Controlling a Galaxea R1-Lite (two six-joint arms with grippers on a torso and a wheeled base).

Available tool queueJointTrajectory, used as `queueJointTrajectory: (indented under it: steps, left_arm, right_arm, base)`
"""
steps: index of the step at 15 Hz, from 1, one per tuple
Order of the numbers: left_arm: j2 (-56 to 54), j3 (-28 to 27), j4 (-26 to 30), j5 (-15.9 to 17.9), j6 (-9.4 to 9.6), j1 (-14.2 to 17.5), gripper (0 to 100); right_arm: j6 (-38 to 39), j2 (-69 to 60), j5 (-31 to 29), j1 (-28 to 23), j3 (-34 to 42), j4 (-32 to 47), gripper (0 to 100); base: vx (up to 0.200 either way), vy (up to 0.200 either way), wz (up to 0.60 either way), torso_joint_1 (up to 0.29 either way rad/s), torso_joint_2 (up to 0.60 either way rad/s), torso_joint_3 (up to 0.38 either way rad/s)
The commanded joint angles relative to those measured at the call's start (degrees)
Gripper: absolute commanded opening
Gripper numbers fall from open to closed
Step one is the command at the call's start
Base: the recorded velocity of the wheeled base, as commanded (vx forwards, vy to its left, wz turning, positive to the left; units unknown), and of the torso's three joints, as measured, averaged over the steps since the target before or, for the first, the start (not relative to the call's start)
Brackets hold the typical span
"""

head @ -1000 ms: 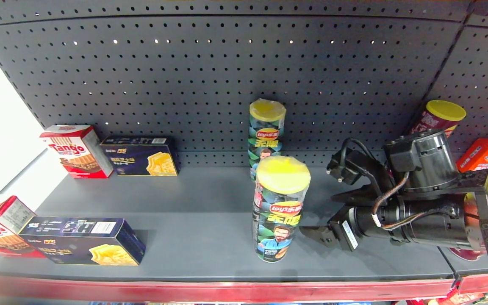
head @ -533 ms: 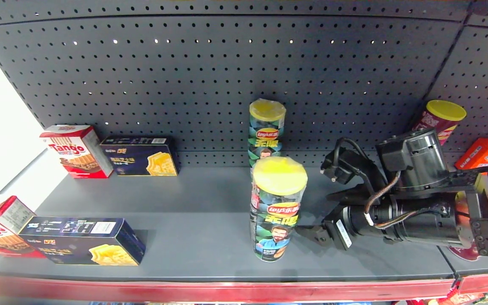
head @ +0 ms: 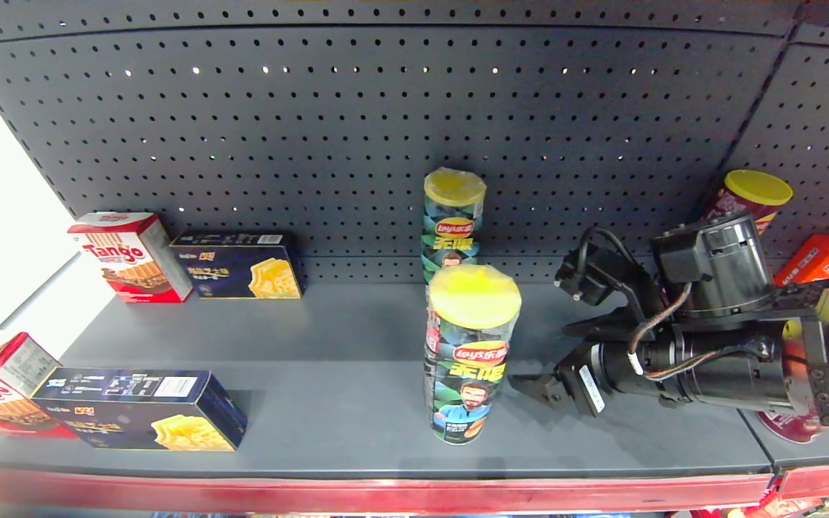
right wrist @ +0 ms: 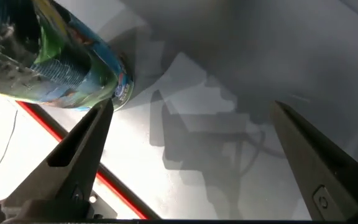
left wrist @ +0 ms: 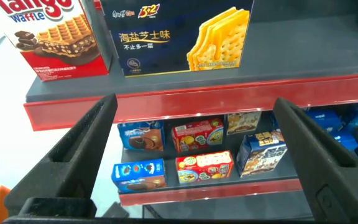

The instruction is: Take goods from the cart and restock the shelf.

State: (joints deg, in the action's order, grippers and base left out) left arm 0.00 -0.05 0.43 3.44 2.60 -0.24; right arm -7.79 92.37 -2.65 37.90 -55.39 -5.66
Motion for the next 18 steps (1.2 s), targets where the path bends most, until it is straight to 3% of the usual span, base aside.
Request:
queueJointTrajectory:
  steps: [1, 12, 18]
  left_arm:
    - [0.0, 0.0, 0.0, 0.0, -0.05, 0.0, 100]
    - [0.0, 0.0, 0.0, -0.1, -0.14, 0.1, 100]
    - [0.0, 0.0, -0.1, -0.1, -0.14, 0.0, 100]
  right_arm:
    - [0.0, 0.1, 0.0, -0.5, -0.4, 0.0, 100]
    - [0.1, 1.1, -0.1, 0.9, -1.3, -0.1, 100]
    - [0.7, -8.3, -1.6, -0.6, 2.0, -0.1, 100]
  base:
    - [0.000, 0.000, 0.00, 0.000, 0.00, 0.000]
    - [0.000, 0.000, 0.00, 0.000, 0.00, 0.000]
    - [0.000, 0.000, 0.00, 0.000, 0.00, 0.000]
